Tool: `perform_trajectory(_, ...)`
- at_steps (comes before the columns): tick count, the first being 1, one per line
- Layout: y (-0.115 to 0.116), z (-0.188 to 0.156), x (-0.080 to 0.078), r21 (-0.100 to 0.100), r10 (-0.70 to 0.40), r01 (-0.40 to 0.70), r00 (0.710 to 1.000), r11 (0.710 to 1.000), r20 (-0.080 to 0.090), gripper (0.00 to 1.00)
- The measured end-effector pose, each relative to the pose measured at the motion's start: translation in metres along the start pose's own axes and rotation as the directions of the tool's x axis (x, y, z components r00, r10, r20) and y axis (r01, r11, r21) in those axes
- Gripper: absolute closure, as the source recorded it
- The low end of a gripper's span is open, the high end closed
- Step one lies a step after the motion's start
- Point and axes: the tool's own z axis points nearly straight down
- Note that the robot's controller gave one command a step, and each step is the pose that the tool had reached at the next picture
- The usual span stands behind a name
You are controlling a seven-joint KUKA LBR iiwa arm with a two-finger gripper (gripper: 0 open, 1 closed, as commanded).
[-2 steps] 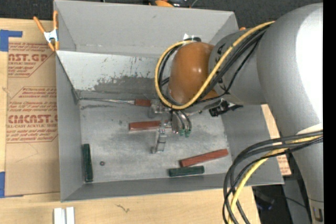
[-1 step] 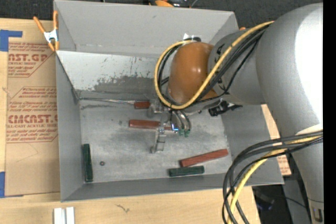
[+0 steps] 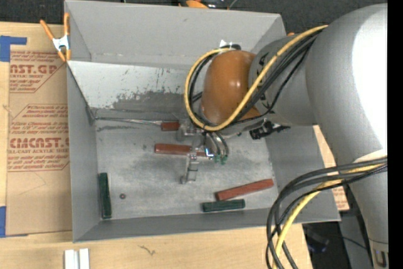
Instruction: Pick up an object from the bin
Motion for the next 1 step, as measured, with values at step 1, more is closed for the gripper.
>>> perform_trajectory(1,0.001,-0.0001,-0.0002,0.0,0.0,0.0,1.0,1.0,0.0,0.0)
